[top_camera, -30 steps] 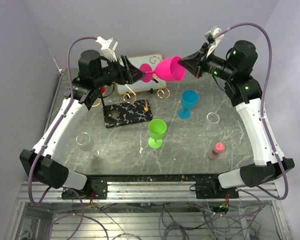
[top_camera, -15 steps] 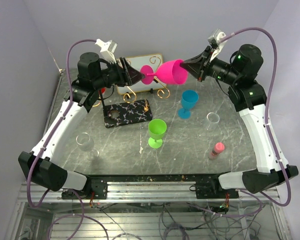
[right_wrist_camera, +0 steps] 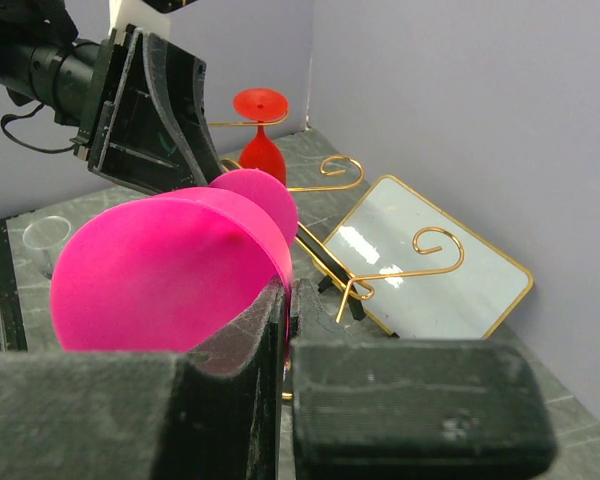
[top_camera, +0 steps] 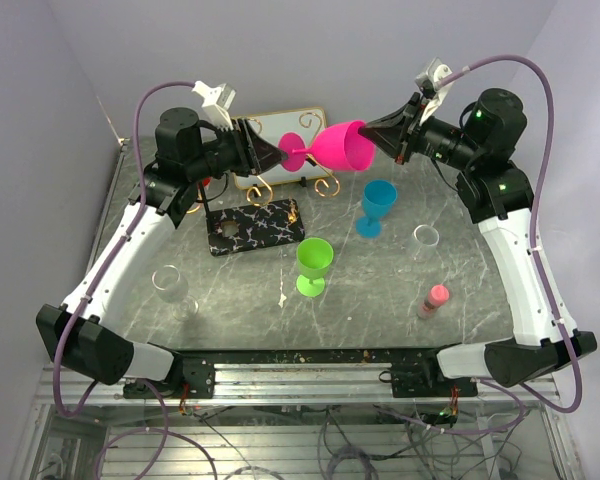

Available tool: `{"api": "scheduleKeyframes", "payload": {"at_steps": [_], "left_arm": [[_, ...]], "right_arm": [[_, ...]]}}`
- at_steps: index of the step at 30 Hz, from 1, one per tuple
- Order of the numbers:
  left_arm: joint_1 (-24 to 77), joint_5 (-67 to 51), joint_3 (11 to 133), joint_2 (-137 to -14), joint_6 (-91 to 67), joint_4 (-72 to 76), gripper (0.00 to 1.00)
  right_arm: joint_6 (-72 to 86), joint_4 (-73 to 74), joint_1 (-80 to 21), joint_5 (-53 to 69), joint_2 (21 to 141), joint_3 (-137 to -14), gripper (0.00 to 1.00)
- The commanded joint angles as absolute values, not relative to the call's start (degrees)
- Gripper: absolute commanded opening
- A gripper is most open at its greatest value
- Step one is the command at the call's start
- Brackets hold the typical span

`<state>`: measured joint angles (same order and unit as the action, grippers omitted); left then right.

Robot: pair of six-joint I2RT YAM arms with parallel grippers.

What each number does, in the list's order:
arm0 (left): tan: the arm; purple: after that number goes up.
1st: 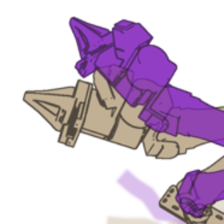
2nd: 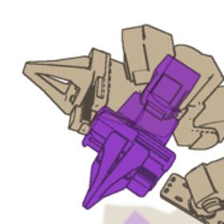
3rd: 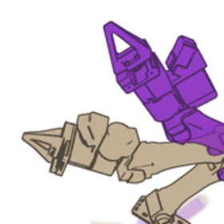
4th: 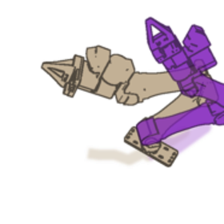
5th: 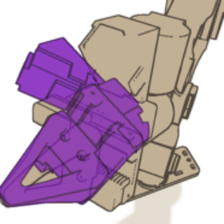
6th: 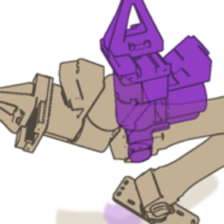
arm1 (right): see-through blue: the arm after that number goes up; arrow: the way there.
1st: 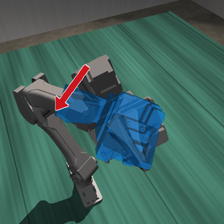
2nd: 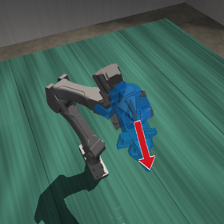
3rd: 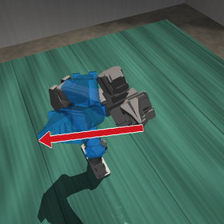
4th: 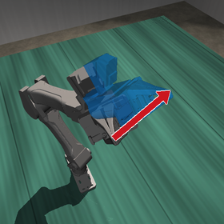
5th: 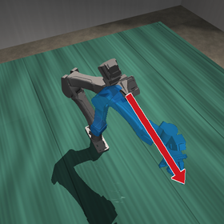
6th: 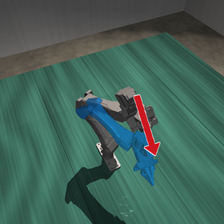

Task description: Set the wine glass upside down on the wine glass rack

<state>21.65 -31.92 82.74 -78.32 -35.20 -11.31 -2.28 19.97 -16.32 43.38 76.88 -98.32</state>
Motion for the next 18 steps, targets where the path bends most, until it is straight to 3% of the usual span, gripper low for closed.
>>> {"api": "scheduleKeyframes", "payload": {"at_steps": [1, 18], "left_arm": [[22.32, -34.6, 82.89, -77.84, -35.46, -8.52, 0.46], [22.98, -35.93, 81.49, -78.68, -35.98, -8.14, 0.29]], "right_arm": [[-1.33, 17.8, -16.53, 44.83, 76.43, -98.09, 0.0], [-1.17, 16.72, -16.52, 44.82, 75.94, -96.53, 0.0]]}}
